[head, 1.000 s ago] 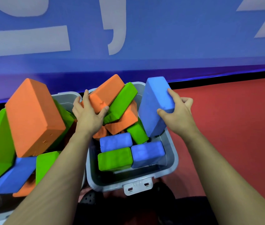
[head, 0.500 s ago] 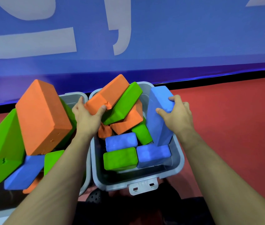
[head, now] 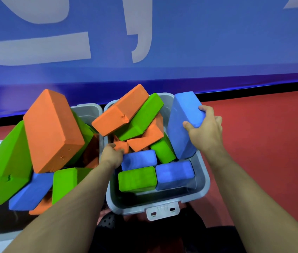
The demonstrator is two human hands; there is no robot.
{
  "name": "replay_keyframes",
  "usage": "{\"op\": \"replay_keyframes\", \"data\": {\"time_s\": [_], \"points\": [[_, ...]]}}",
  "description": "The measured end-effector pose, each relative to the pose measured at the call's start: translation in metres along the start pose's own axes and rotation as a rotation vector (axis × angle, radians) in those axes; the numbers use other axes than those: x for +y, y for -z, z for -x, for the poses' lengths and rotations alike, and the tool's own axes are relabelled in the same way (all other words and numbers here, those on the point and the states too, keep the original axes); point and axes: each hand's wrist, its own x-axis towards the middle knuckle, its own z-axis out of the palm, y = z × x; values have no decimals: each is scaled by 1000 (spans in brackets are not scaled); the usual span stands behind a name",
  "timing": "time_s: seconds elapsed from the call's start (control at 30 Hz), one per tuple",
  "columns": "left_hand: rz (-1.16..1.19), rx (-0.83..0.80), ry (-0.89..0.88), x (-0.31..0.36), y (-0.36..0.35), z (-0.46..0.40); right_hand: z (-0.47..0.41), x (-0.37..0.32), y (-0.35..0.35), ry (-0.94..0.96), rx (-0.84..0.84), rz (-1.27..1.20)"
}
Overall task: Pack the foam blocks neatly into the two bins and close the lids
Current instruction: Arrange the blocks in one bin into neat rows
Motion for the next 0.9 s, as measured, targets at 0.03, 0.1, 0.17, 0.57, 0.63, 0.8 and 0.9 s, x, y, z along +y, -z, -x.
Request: {"op": "replay_keyframes", "data": {"time_s": [0.03, 0.1, 0.17, 0.57, 0.63, 0.8, 0.9], "points": [[-32, -2, -13, -3, -4, -5, 0, 0, 1, 2, -3, -6], [-116, 4, -62, -4, -10, -10, -1, 1, 3, 12, -1, -17], [-189, -26, -86, -3, -16, -14, -2, 0, 5, 28, 1, -15], [-259, -17, -250, -4, -27, -15, -6, -7, -2, 40, -2, -15], [-281, -119, -411, 11, -36, 4, -4, -7, -1, 35, 12, -28], [-355, -427, -667, 38, -91, 26, -3, -6, 9, 7, 83, -81], [-51, -413, -326, 56, -130, 34, -4, -7, 16, -16, 112, -113]]}}
